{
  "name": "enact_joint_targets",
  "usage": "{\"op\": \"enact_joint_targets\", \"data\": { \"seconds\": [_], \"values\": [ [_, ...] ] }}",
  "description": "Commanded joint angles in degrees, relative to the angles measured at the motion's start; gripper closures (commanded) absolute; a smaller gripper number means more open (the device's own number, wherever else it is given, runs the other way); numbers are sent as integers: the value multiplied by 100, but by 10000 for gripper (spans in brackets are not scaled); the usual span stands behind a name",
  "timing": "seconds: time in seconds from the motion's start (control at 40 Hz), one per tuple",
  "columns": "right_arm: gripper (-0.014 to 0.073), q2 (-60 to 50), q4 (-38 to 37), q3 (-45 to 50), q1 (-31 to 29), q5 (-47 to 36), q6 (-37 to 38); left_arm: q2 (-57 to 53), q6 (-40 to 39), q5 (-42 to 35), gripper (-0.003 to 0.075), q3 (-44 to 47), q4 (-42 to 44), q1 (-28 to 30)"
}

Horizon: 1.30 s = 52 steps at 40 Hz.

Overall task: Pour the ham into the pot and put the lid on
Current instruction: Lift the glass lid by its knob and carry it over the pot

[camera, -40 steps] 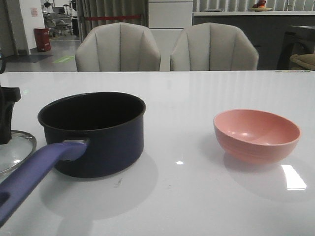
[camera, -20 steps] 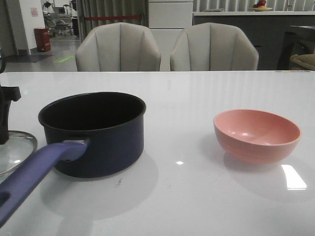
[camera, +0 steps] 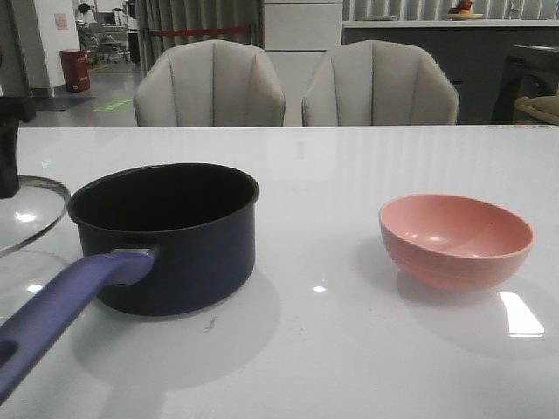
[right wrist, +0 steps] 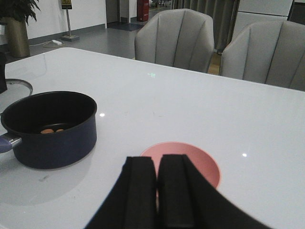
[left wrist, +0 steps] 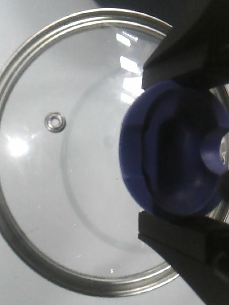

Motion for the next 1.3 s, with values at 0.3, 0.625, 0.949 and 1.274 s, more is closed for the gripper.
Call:
{"op": "enact_joint_targets", "data": {
  "seconds": [0.3,0.625,0.949,1.274],
  "values": [
    [412,55,64,-162,5,-390,-44,-673,661,576,461,-970,-48,-660],
    [412,55,64,-162,5,-390,-44,-502,692,630,461,-1212,-48,-1760],
    [412,55,64,-162,5,-390,-44,77,692,1120,460,-1974,-48,-2277],
    [412,55,64,-162,5,-390,-44,185,692,1120,460,-2008,-323,-2362]
  ]
}}
